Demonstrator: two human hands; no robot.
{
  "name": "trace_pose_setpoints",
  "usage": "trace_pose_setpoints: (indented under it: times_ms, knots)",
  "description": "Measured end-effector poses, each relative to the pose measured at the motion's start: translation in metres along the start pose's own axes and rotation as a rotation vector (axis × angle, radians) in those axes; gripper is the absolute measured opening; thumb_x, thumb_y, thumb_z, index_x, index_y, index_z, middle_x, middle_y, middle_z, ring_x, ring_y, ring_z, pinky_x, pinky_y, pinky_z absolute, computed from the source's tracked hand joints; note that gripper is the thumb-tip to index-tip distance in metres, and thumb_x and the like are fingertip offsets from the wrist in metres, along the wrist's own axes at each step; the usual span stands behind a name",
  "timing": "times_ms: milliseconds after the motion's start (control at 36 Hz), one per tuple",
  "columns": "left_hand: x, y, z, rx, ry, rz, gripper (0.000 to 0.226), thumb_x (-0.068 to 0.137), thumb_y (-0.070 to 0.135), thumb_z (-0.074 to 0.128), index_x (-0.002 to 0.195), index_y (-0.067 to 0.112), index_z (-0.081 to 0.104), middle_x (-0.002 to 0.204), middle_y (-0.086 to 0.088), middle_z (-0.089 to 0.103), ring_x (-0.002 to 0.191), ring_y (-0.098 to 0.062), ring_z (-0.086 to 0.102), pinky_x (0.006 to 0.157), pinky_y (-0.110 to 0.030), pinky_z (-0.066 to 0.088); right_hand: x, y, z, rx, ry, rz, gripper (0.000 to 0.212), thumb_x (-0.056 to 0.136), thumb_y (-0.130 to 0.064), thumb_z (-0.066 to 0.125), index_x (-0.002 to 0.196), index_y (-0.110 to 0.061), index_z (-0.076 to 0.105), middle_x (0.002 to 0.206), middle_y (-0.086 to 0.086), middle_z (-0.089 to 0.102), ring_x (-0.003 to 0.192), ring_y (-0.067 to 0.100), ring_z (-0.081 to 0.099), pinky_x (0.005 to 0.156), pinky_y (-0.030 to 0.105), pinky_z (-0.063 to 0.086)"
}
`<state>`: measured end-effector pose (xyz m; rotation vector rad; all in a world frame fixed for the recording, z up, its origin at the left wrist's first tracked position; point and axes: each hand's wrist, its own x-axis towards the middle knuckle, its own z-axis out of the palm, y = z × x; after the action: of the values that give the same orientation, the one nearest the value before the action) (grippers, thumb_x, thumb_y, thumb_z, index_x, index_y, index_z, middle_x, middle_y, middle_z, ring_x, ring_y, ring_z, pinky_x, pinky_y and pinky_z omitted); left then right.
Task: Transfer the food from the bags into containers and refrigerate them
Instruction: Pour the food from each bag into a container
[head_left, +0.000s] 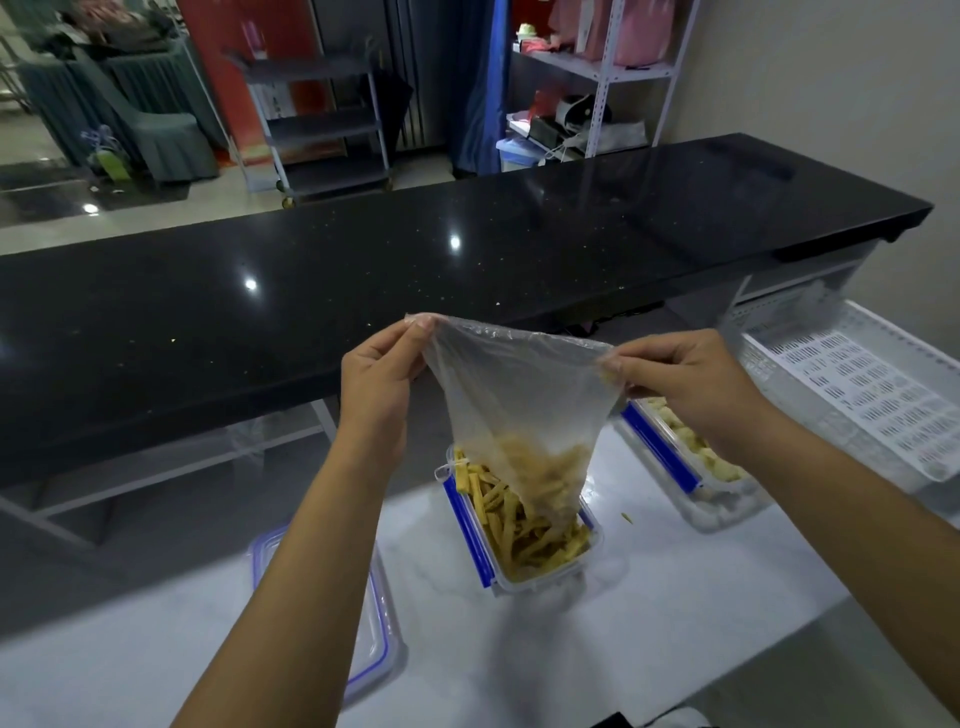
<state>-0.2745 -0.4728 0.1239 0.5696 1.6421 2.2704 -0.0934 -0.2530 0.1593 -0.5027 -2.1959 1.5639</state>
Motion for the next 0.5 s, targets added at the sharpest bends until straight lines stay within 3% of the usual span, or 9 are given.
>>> trace_pose_setpoints:
  times_ms: [83,167,333,500]
  knots:
    - [0.0006,-0.0012,-0.0004,-0.003,0.005,-0.004,0.017,0.095,0.026,0.066,0.102,0.017,0.08,0.102,-0.007,0.077,0.101,-0.021,0.07,0.087,-0.027,0.054,-0.0006,-0.0033,0.0012,-0.098,-0.036,-0.048,0.01,0.087,-0.02,0.072,0.091,-0.017,0.081,0.09,-0.003,0.077,0.089,0.013,0.071,0.087,0.033,0.057]
    - [0.0009,-0.0039,-0.0016,-0.015,0.03,-0.025,0.017,0.094,0.025,0.068,0.101,0.015,0.08,0.102,-0.008,0.076,0.101,-0.023,0.07,0.087,-0.03,0.054,-0.0016,-0.0057,0.0034,-0.195,-0.025,-0.079,0.01,0.088,-0.021,0.072,0.088,-0.027,0.08,0.088,-0.008,0.075,0.087,0.004,0.069,0.084,0.028,0.057]
    - [0.0005,-0.0063,0.0005,-0.007,0.037,-0.018,0.016,0.094,0.025,0.067,0.099,0.018,0.08,0.1,-0.007,0.077,0.099,-0.02,0.071,0.085,-0.026,0.055,-0.0018,-0.0073,0.0013,-0.499,0.082,-0.202,0.007,0.088,-0.02,0.074,0.091,-0.023,0.079,0.082,-0.003,0.063,0.076,0.012,0.062,0.075,0.041,0.055]
    - [0.0009,-0.0051,-0.0024,0.109,-0.035,-0.049,0.021,0.091,0.033,0.069,0.108,0.024,0.077,0.109,-0.003,0.075,0.11,-0.022,0.068,0.095,-0.038,0.055,0.0003,-0.0099,0.0009,-0.344,0.133,-0.153,0.004,0.083,-0.018,0.079,0.085,-0.02,0.079,0.09,0.002,0.065,0.08,0.015,0.065,0.077,0.037,0.058]
